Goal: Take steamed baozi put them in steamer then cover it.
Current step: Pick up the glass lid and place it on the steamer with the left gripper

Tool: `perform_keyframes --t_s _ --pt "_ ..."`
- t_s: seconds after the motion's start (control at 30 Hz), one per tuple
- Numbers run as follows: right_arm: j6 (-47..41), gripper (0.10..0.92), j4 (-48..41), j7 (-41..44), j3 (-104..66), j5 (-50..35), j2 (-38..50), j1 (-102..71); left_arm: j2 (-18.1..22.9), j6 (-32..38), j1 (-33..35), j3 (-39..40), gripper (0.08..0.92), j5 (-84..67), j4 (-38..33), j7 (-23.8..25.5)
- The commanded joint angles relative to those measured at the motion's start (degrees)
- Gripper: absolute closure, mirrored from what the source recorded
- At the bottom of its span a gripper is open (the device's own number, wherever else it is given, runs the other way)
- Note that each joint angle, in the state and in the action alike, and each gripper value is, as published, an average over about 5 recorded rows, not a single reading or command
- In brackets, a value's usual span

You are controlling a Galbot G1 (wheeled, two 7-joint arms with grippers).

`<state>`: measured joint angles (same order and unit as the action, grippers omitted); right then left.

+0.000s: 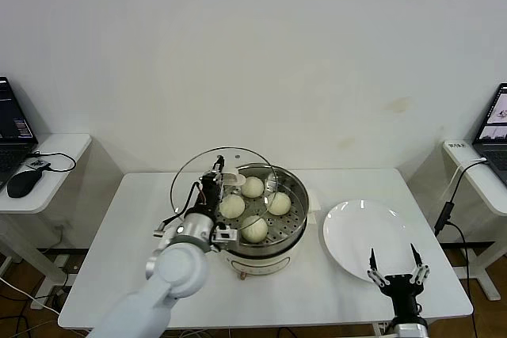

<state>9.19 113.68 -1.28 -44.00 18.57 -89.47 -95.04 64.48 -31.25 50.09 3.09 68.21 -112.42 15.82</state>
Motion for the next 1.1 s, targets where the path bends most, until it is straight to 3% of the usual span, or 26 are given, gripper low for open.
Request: perform_keyframes --t_s 0.03,0.47,1.1 --pt "-0.49 0.203 -0.99 -1.73 0.95 4.97 -0.97 0.56 9.9 -2.87 -1.4 2.96 0.862 8.18 3.41 3.42" --pt "-0.81 0.203 -2.52 -2.99 1.73 6.72 -0.95 1.38 16.41 -2.86 0.03 2.25 0.862 11.93 7.52 3.77" --pt "-0.49 0.202 -3.03 -2.9 2.23 6.57 -0.91 1.42 18.76 -0.87 0.83 2.27 0.862 16.26 10.87 3.84"
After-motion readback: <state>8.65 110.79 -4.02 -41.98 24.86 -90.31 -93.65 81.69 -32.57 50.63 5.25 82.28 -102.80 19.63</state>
